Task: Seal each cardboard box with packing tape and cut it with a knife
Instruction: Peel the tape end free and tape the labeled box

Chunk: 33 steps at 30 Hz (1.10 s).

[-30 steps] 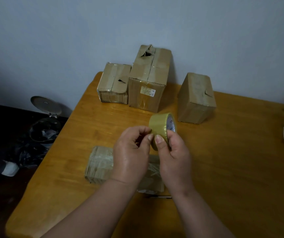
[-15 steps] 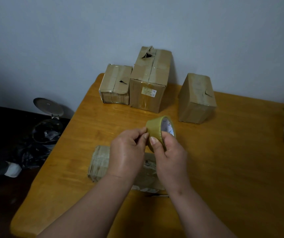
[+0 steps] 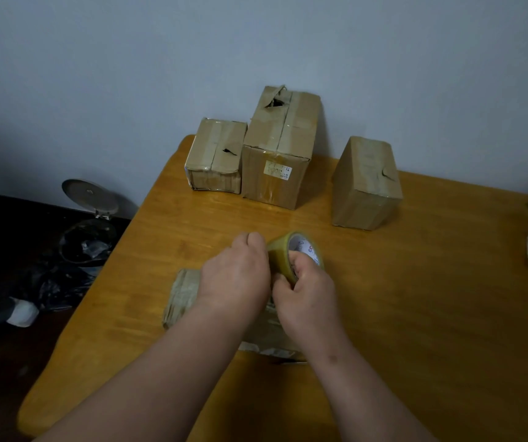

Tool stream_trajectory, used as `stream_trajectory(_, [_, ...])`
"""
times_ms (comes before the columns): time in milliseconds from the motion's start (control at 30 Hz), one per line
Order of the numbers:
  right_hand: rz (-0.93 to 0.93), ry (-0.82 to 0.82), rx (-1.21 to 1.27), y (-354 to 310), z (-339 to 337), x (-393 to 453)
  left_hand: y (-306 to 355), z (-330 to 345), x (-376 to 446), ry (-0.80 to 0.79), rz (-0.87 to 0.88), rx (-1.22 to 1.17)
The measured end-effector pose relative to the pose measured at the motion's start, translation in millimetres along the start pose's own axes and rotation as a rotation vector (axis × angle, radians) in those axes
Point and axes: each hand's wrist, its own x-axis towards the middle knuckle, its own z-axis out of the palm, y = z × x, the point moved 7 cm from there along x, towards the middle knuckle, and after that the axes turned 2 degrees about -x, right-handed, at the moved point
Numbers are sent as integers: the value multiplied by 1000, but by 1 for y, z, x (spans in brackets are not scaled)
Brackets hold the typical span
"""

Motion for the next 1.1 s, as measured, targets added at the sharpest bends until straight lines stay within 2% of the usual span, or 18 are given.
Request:
stream_trajectory(200, [6,-26,-82,5,4,5,4,3,3,-48,40,68])
stream_trajectory(333, [33,-76,-129,12,7,10,-2,14,12,-168,9,15])
stream_trajectory(433, [43,-101,-140,15,8,13,-15,21,19,-238,-70,-221])
stream_trajectory(567, [53,-125,-85,19,3,18,-27,23,21,-201,-119,-702])
stream_trajectory(633, [67,-134,-42,20,0,19,-26,27,21,-220,-110,-779])
stream_trajectory(700, [70,-126,-22,19,-1,19,-24,28,22,-172,-100,-725])
stream_trajectory(833, [61,-113,11,14,-3,18,-21,16,22,37,-115,-624])
stream_trajectory(967, [27,-81,15,8,-7,14,-3,0,22,168,52,-299])
stream_trajectory(1100, [-5,-206,-31,9,-6,6,7,-15,28,184,171,-266])
